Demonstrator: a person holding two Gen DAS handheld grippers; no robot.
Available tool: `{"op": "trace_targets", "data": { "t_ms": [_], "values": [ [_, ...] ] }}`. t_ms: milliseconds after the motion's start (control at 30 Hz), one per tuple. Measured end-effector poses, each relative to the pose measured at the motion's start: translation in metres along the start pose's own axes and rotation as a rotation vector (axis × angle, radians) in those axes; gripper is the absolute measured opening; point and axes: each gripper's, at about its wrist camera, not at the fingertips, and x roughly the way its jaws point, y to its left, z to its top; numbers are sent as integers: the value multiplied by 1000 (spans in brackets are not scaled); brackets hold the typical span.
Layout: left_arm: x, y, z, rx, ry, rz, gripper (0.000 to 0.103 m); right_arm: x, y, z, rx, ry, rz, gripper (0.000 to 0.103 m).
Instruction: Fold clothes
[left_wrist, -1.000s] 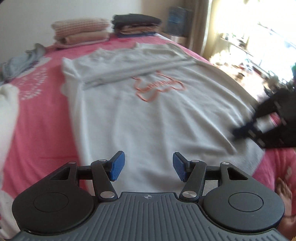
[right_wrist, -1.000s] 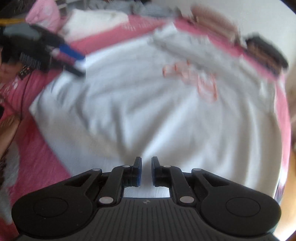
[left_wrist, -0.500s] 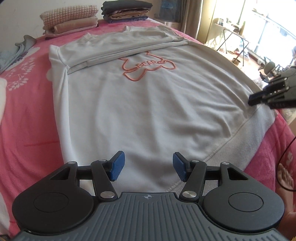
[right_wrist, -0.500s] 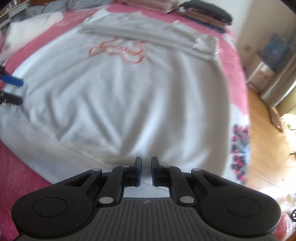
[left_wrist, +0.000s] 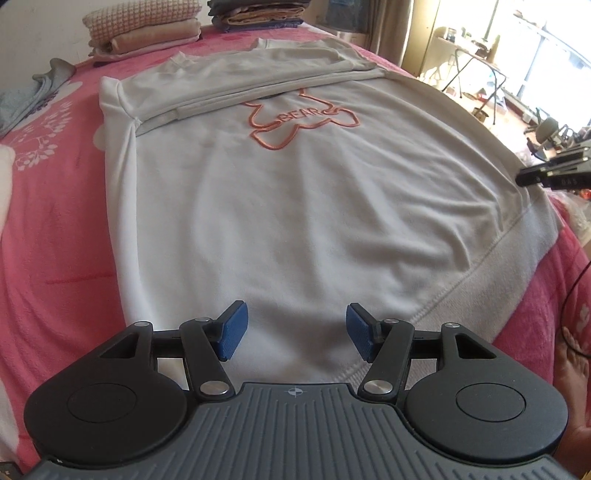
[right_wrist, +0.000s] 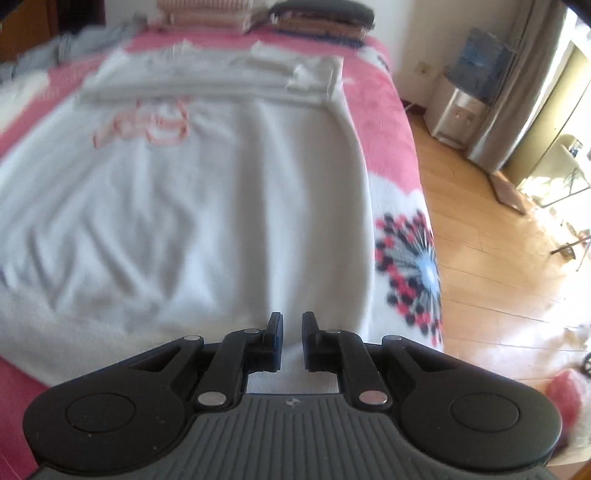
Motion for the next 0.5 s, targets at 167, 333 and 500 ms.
{"op": "trace_targets", "data": {
  "t_ms": [167,333,500],
  "values": [
    [1,-5,0,14,11,3,60,13,3,8,10,-27,34,11],
    [1,-4,-1,6,13,13,61,17,-15,-6,59,43,-61,11],
    [4,-1,1,-9,20,13,61,-2,-11,10,28,-40,-61,11]
  ]
}}
